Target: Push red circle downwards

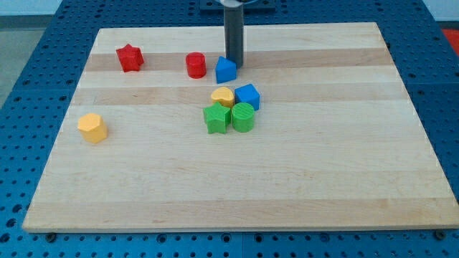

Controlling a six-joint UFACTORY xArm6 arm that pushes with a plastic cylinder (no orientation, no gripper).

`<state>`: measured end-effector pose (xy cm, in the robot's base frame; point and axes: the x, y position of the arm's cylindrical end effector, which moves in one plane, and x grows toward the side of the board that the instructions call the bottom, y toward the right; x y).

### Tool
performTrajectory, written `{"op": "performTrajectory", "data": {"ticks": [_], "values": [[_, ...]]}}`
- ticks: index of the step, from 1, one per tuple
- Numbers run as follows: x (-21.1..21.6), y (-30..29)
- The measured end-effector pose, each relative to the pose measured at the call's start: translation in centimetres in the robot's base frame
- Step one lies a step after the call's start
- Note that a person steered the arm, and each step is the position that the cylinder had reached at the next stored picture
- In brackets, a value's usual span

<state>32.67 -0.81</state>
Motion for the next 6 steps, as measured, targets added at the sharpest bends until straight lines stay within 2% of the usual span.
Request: {"op": "performTrajectory", "data": {"ticks": [1, 2, 3, 4, 5, 6], "values": [[1.8, 0.6], [0.5, 0.9], [-3.0, -0.3], [-4.7, -2.8], [-3.8, -6.9], [-1.0, -9.5]]}}
